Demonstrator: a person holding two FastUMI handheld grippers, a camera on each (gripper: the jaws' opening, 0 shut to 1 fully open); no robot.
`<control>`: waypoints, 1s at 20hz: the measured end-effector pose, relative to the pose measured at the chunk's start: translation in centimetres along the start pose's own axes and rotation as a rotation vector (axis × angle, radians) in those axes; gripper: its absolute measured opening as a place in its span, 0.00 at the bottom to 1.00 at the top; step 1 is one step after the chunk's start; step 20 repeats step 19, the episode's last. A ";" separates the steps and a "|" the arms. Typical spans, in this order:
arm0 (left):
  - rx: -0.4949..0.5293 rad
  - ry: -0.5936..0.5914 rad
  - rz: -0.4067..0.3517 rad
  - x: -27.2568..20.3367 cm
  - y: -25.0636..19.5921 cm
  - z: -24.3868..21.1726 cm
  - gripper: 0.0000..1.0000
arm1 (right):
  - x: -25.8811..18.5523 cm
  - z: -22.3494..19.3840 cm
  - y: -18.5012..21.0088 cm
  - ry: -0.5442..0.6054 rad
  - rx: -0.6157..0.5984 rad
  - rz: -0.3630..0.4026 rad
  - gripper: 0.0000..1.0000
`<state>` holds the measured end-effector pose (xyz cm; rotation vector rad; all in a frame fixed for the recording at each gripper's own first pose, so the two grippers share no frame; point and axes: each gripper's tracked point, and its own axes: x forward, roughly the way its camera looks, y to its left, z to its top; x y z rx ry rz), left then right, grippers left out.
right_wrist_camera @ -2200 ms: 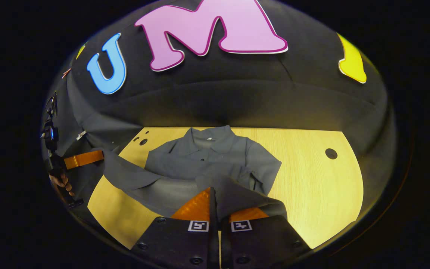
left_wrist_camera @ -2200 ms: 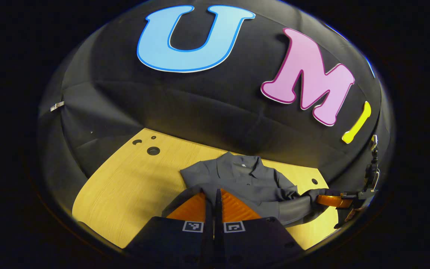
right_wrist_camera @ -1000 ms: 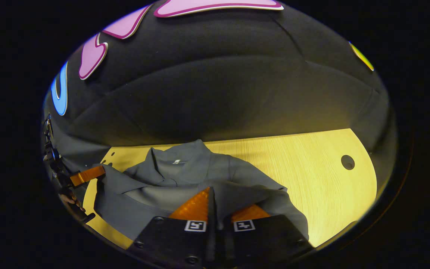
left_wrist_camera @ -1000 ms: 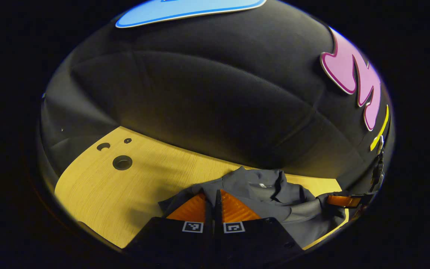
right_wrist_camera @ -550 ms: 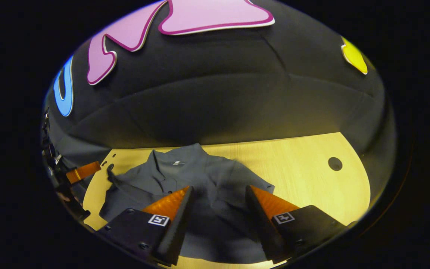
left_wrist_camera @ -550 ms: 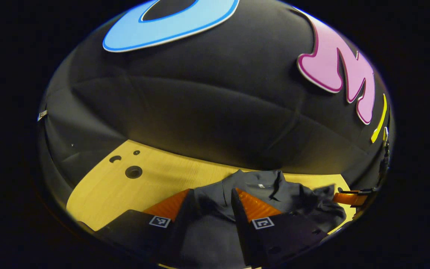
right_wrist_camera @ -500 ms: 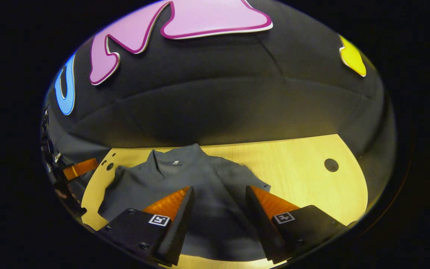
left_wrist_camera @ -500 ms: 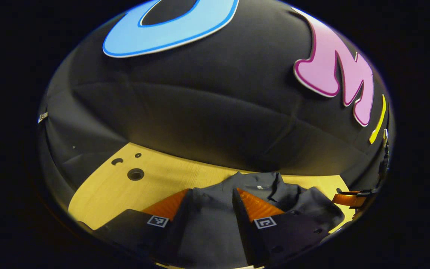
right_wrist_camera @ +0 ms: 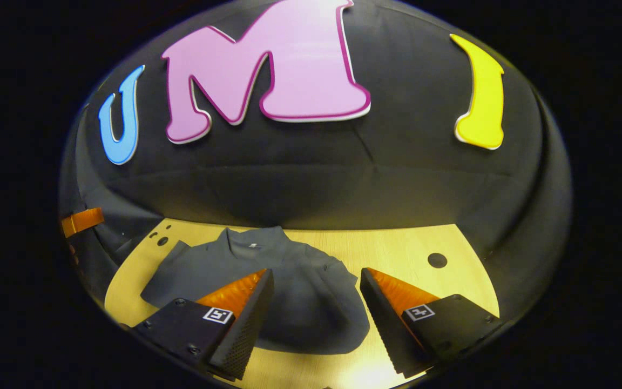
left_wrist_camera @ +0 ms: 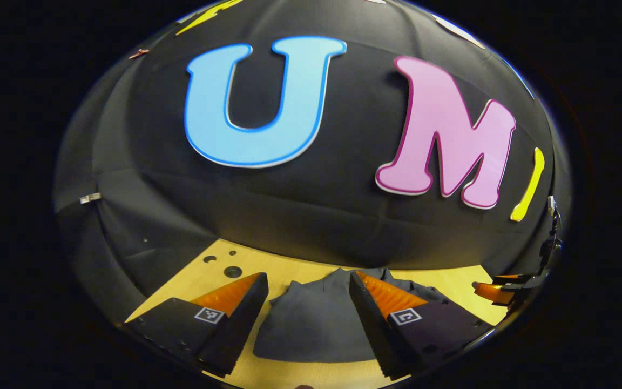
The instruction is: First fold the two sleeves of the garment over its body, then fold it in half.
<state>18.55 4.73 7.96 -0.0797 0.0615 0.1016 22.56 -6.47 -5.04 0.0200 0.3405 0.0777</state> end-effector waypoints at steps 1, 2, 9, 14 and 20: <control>-0.012 -0.016 0.002 -1.8 -0.1 0.6 0.96 | -1.5 0.7 0.1 -0.019 0.009 0.002 0.99; -0.021 -0.026 0.005 -3.5 0.0 0.9 0.96 | -3.1 1.3 0.0 -0.037 0.017 0.002 0.99; -0.088 0.010 0.037 -14.6 1.8 -1.4 0.96 | -14.6 -0.6 0.9 -0.054 0.018 -0.039 0.98; 0.012 -0.006 0.044 -21.8 4.1 -4.6 0.96 | -21.3 -6.1 3.8 0.009 0.016 -0.024 0.99; 0.024 0.019 -0.003 -28.3 3.9 -9.4 0.96 | -27.7 -10.8 6.7 0.027 0.048 -0.022 0.99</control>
